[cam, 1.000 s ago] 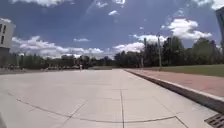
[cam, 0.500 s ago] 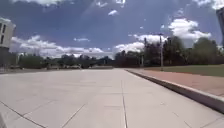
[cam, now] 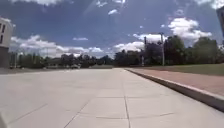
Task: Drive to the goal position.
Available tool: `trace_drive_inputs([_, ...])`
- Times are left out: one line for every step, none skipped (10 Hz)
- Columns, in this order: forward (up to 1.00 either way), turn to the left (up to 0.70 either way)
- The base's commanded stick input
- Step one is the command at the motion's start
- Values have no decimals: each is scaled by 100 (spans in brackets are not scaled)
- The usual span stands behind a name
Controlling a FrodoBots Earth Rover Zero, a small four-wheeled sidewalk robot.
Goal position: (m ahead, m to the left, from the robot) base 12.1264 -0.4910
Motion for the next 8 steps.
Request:
trace_drive_inputs([70, 0])
trace_drive_inputs([70, 0])
trace_drive_inputs([70, 0])
trace_drive_inputs([70, 0])
trace_drive_inputs([70, 0])
trace_drive_inputs([70, 0])
trace_drive_inputs([70, 0])
trace_drive_inputs([70, 0])
